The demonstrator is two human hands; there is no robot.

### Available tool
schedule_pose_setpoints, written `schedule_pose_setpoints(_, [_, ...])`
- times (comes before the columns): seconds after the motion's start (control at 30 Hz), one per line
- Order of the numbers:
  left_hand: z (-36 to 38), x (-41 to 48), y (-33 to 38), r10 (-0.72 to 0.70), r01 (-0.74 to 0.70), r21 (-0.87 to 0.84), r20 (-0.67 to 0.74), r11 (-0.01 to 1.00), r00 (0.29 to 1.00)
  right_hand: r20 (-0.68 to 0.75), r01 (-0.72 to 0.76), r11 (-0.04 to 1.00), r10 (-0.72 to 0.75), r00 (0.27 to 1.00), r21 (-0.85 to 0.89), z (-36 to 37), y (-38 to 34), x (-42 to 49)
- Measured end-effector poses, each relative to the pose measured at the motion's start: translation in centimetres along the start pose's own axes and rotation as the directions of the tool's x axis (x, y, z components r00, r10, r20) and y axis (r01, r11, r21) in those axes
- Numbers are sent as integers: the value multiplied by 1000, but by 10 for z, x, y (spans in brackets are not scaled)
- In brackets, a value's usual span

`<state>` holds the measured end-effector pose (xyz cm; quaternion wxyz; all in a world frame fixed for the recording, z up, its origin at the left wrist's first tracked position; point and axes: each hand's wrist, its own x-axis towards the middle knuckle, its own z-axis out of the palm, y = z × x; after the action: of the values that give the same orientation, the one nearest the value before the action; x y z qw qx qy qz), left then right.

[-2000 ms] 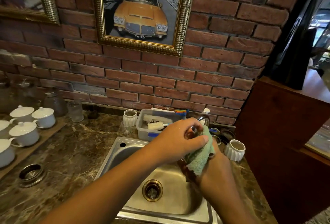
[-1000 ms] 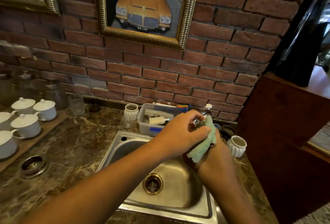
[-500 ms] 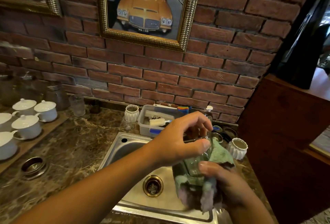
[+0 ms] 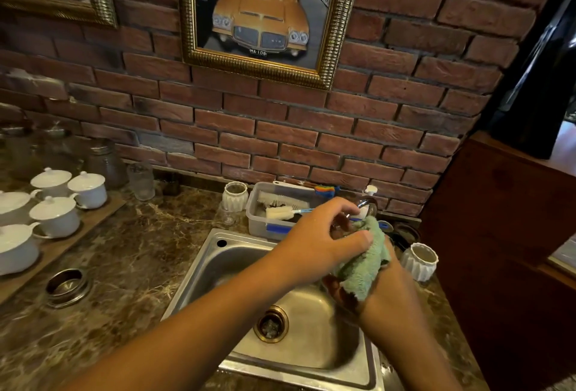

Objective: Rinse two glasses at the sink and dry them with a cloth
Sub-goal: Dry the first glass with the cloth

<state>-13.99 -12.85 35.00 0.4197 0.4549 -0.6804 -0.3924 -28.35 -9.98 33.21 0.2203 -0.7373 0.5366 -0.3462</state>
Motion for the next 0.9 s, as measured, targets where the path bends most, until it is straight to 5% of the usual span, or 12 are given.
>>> schedule_pose_setpoints(0.13, [5, -1, -1, 27, -34, -74, -88, 997, 996, -75, 78, 991, -86, 993, -108, -3, -13, -4])
schedule_pose_setpoints(0.33, [1, -13, 2, 111, -130, -201, -104, 971, 988, 136, 57, 990, -75, 988, 127, -19, -16, -1])
schedule_pose_setpoints(0.4, [-1, -16, 5, 145, -156, -240, -63, 958, 987, 250, -23, 941, -66, 966, 338, -28, -15, 0])
schedule_pose_setpoints(0.47, [-3, -18, 5, 162, -153, -301, 4, 941, 987, 405, -255, 746, -21, 914, 616, -32, -12, -3])
schedule_pose_setpoints(0.53, [-6, -20, 5, 185, -153, -346, 60, 925, 981, 530, -474, 508, 40, 847, 719, -29, -8, -6])
schedule_pose_setpoints(0.7, [-11, -14, 1, 204, -153, -388, 93, 909, 975, 574, -569, 184, 34, 818, 801, -11, -13, -16])
schedule_pose_setpoints(0.83, [-1, -11, -11, 136, -177, -233, -185, 956, 973, 453, -483, 301, 166, 876, 823, 5, -7, -12])
schedule_pose_setpoints(0.9, [9, -18, -14, 117, -154, -75, -364, 985, 924, 247, -336, 480, 240, 939, 811, 8, -3, -8])
